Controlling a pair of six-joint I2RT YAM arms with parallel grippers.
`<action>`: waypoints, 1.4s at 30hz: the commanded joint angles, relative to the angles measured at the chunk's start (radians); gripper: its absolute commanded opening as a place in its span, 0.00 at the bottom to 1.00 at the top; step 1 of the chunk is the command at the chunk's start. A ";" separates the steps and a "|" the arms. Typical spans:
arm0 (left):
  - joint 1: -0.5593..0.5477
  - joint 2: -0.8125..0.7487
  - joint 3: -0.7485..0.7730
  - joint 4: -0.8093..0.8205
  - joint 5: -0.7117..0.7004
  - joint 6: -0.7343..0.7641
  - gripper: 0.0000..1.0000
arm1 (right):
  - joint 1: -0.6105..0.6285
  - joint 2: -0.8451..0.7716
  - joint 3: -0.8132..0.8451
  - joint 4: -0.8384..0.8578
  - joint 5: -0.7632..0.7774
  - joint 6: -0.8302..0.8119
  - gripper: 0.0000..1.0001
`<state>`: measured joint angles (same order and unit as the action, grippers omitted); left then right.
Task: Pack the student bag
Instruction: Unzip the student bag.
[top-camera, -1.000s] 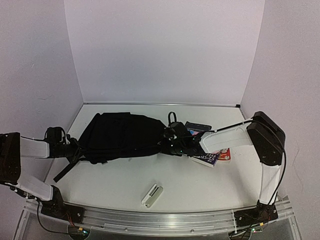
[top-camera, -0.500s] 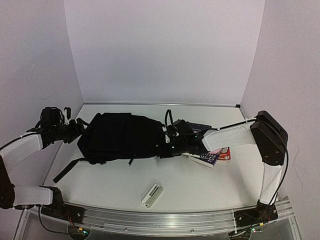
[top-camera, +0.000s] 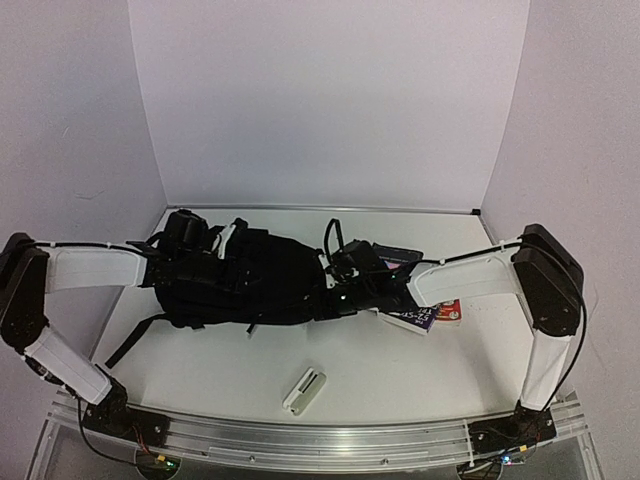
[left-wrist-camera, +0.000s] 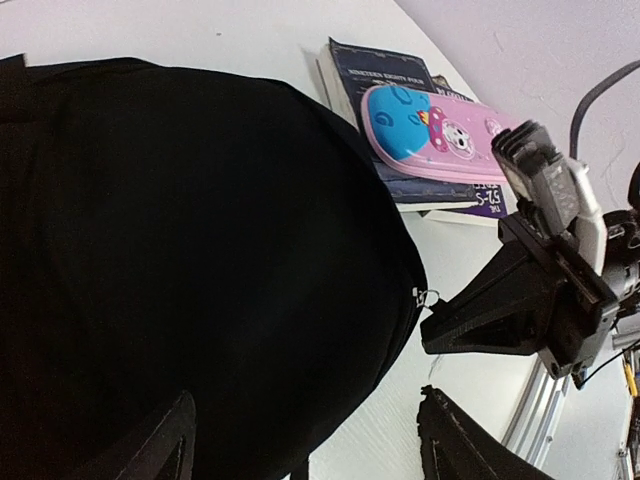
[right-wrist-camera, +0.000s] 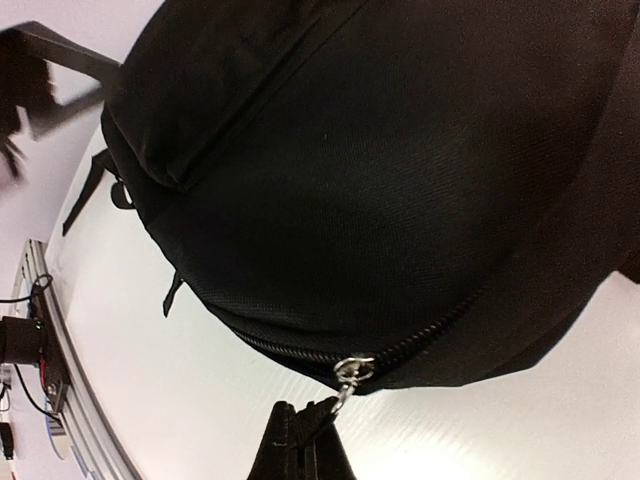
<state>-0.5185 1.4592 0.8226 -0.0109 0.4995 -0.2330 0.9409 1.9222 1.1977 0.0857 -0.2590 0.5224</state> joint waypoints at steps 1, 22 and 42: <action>-0.095 0.103 0.124 0.055 -0.006 0.117 0.76 | -0.001 -0.084 -0.026 0.058 0.015 0.026 0.00; -0.226 0.311 0.247 -0.054 -0.049 0.227 0.56 | -0.001 -0.100 -0.056 0.065 0.059 0.069 0.00; -0.284 0.252 0.134 -0.084 -0.102 0.162 0.00 | -0.013 -0.130 0.036 -0.254 0.474 0.089 0.00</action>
<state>-0.7964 1.7709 1.0170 -0.0219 0.4198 -0.0379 0.9541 1.8416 1.1660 -0.0463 0.0114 0.6175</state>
